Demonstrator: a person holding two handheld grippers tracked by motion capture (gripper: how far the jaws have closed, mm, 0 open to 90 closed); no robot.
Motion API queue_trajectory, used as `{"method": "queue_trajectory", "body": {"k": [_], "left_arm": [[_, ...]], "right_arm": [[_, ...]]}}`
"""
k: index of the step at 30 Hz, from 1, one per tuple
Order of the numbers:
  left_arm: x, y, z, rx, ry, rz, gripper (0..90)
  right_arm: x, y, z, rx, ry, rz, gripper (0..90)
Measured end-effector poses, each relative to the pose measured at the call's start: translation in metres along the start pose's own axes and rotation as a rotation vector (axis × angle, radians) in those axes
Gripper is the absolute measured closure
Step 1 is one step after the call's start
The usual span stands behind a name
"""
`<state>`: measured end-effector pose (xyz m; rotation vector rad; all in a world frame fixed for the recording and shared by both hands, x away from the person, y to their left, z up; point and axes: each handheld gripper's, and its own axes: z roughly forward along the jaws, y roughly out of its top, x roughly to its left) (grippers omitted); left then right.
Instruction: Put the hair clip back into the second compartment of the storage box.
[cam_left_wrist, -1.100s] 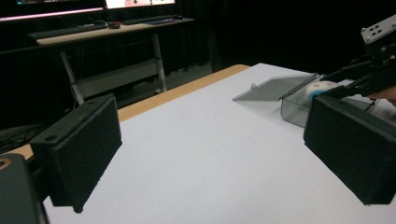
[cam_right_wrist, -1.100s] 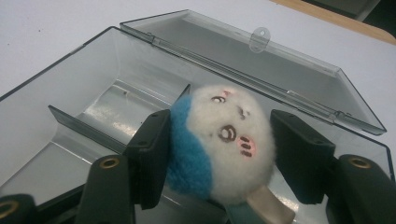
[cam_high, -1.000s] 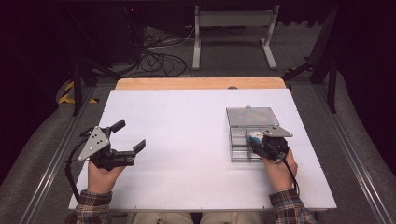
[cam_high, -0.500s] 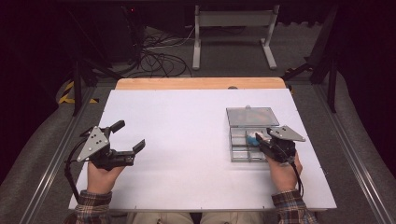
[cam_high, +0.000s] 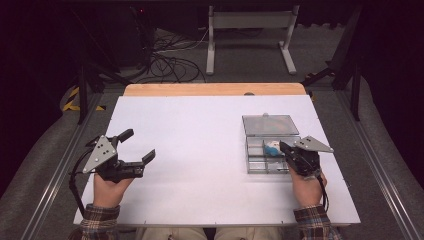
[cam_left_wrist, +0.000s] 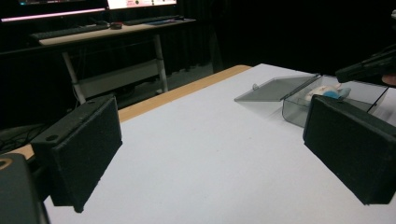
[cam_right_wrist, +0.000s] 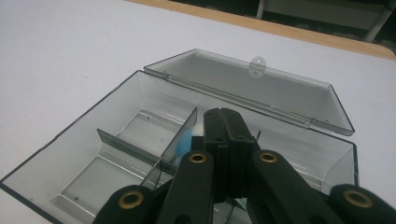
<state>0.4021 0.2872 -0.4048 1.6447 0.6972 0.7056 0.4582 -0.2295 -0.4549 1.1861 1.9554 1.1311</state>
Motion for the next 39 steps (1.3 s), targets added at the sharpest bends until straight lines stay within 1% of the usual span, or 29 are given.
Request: {"method": "queue_trajectory", "body": {"k": [4, 8, 11, 15, 20, 27, 29, 31, 34, 39], "left_arm": [[0.0, 0.0, 0.0, 0.001, 0.0, 0.0, 5.0], [0.0, 0.0, 0.0, 0.0, 0.001, 0.001, 5.0], [0.001, 0.0, 0.0, 0.002, 0.001, 0.002, 5.0], [0.001, 0.0, 0.0, 0.002, 0.001, 0.002, 5.0], [0.0, 0.0, 0.0, 0.005, 0.0, 0.001, 5.0], [0.0, -0.001, 0.001, 0.005, -0.001, 0.0, 5.0], [0.0, -0.001, 0.001, 0.011, -0.002, 0.005, 5.1], [0.0, -0.001, 0.002, 0.01, -0.002, 0.0, 5.0], [-0.001, -0.001, 0.002, 0.011, -0.004, -0.002, 5.0], [0.001, -0.001, 0.001, 0.007, -0.001, 0.002, 5.1]], "right_arm": [[-0.001, -0.001, 0.003, 0.026, -0.004, 0.009, 90.0], [-0.001, -0.003, 0.007, 0.065, -0.005, 0.019, 90.0], [-0.001, -0.003, 0.01, 0.088, -0.012, 0.013, 90.0], [0.001, -0.004, 0.015, 0.116, -0.023, -0.005, 90.0], [0.003, -0.004, 0.018, 0.127, -0.04, -0.019, 90.0], [0.004, -0.004, 0.021, 0.138, -0.05, -0.024, 90.0], [0.005, -0.004, 0.023, 0.14, -0.049, -0.026, 90.0], [0.005, -0.004, 0.023, 0.141, -0.052, -0.03, 90.0], [0.004, -0.004, 0.023, 0.14, -0.049, -0.03, 90.0], [0.001, -0.004, 0.02, 0.124, -0.028, -0.01, 90.0]]}}
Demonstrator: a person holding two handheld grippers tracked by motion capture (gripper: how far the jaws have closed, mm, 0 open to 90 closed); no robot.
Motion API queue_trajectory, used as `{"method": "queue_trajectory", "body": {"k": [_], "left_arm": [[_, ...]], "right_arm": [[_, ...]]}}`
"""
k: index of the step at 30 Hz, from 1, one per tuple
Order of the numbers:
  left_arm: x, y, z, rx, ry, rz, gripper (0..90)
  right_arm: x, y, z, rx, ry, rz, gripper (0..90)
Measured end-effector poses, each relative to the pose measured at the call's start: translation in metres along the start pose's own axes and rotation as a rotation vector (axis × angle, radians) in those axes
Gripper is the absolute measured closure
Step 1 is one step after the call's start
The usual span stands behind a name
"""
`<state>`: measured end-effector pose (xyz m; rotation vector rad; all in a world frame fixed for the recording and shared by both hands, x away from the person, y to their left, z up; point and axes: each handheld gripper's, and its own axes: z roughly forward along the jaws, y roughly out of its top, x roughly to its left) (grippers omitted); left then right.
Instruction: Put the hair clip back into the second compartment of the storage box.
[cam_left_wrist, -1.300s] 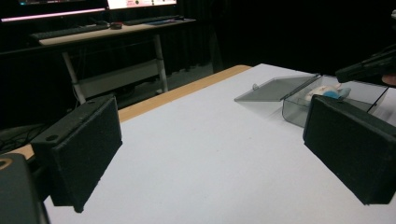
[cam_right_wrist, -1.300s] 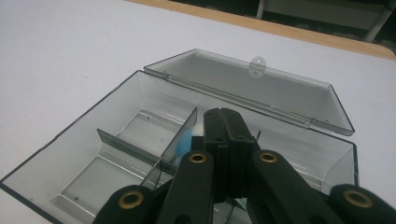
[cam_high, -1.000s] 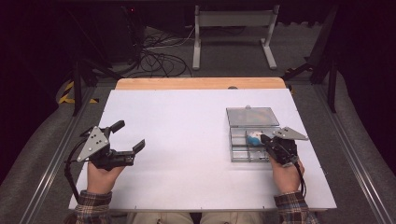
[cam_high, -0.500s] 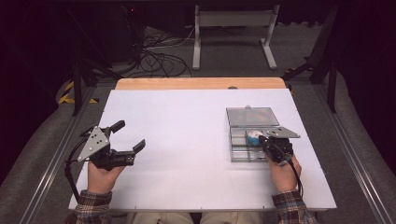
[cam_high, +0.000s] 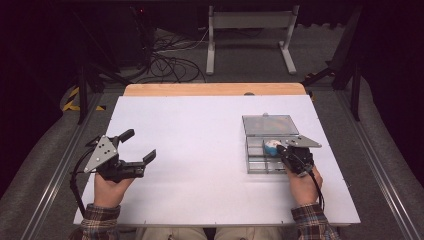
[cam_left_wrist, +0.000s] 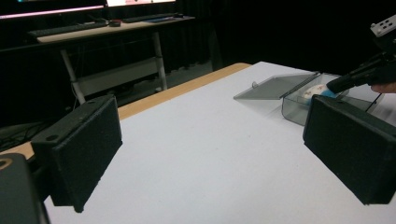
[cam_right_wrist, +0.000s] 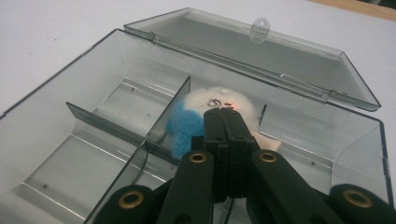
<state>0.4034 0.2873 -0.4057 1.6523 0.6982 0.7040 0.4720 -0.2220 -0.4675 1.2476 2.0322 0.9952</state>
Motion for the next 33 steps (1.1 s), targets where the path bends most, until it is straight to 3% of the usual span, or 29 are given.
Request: {"method": "queue_trajectory", "body": {"k": [11, 33], "left_arm": [[0.0003, -0.0004, 0.0, 0.002, 0.0, -0.001, 5.0], [0.0003, -0.0006, -0.0004, 0.001, 0.001, 0.0, 5.1]], "right_arm": [[0.0005, 0.0005, -0.0033, -0.035, 0.028, 0.013, 80.7], [-0.0037, 0.0, -0.0099, -0.146, 0.108, 0.045, 39.6]]}}
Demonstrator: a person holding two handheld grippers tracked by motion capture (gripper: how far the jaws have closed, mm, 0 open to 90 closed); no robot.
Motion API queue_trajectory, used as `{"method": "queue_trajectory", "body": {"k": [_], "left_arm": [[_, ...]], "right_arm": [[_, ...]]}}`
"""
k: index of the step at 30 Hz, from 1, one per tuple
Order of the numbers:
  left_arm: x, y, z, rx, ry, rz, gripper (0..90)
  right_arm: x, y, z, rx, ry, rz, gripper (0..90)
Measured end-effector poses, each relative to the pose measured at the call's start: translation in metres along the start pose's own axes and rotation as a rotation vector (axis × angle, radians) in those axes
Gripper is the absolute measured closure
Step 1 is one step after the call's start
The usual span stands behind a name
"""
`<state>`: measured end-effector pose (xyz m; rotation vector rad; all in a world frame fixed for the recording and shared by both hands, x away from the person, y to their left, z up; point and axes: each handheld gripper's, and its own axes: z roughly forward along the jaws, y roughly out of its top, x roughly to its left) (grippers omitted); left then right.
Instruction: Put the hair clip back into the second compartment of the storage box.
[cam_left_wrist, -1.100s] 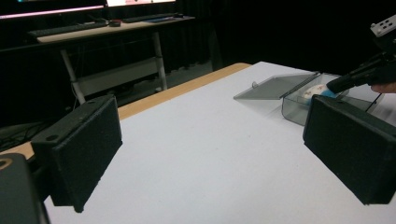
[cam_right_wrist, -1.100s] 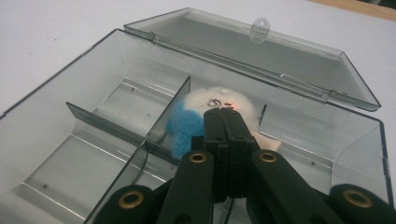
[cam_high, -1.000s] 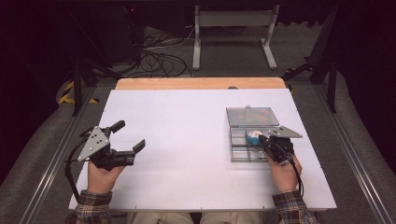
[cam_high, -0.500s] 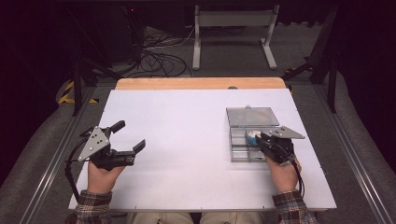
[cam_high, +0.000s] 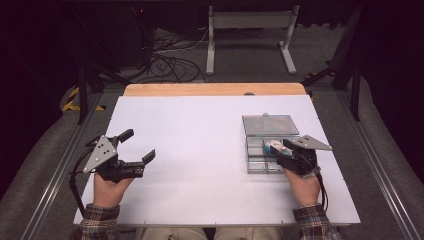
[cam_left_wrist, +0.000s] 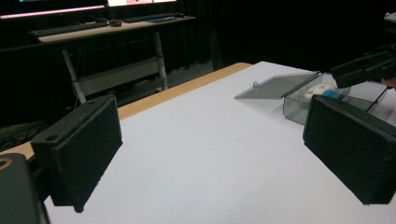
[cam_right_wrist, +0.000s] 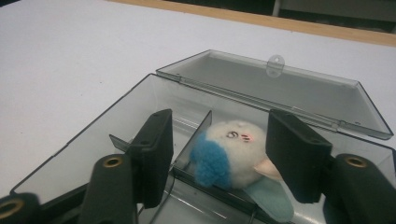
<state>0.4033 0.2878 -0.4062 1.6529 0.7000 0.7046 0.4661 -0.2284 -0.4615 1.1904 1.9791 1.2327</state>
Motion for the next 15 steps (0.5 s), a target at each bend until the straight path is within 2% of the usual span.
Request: {"method": "queue_trajectory", "body": {"k": [15], "left_arm": [[-0.0003, -0.0005, -0.0007, 0.002, 0.001, -0.002, 5.0]], "right_arm": [[-0.0008, 0.0016, -0.0049, -0.052, 0.036, -0.011, 15.8]]}}
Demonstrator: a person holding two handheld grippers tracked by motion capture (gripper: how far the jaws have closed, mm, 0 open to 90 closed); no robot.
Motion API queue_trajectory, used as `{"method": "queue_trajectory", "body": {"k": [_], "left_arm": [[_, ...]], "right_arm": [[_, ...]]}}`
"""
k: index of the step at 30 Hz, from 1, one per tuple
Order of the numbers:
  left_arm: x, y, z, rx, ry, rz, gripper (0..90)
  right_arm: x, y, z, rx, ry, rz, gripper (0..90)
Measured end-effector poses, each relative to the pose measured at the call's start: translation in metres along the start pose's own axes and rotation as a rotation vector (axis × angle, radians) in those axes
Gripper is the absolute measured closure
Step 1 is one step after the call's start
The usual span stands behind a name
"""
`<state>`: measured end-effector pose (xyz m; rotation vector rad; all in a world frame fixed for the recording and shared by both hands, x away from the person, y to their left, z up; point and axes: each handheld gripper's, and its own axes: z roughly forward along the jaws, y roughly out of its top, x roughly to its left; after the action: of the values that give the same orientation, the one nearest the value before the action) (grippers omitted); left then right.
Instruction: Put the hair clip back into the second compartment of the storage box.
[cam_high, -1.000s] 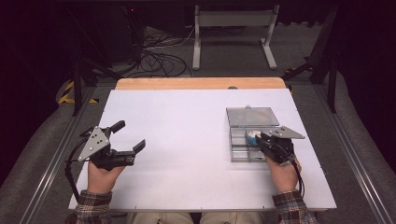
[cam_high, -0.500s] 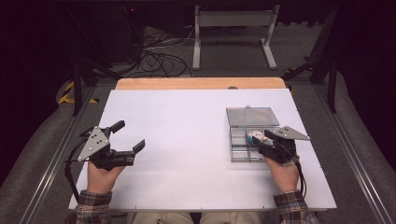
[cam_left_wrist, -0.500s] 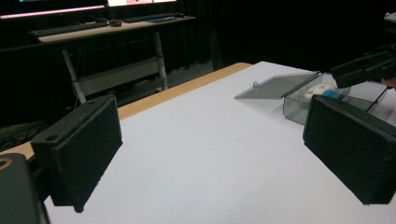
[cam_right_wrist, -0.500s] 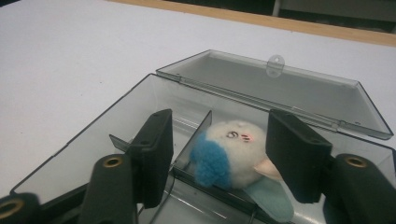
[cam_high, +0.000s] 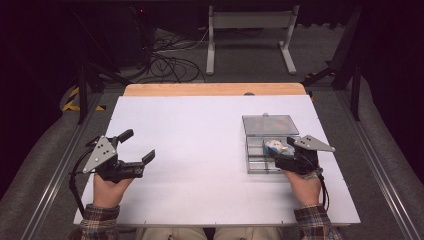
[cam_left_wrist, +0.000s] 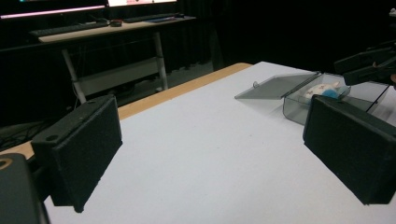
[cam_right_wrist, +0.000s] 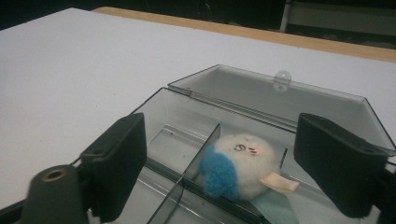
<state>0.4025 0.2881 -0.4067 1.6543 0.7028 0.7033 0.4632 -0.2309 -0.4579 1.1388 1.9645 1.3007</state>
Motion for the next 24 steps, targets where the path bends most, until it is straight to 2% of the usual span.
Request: {"method": "queue_trajectory", "body": {"k": [4, 9, 17, 24], "left_arm": [[0.0, 0.0, 0.0, -0.002, 0.001, 0.002, 5.0], [0.0, 0.0, 0.0, -0.003, 0.001, 0.002, 5.1], [0.0, 0.0, -0.001, 0.0, 0.0, 0.005, 5.1], [0.0, -0.001, -0.001, 0.002, 0.0, 0.004, 5.0]], "right_arm": [[0.0, 0.001, -0.002, -0.019, -0.012, 0.003, 11.1], [-0.001, 0.001, -0.006, -0.049, -0.003, 0.003, 5.8], [-0.003, 0.004, -0.016, -0.118, 0.001, 0.011, 3.9], [-0.006, 0.005, -0.021, -0.138, -0.001, 0.012, 0.9]]}}
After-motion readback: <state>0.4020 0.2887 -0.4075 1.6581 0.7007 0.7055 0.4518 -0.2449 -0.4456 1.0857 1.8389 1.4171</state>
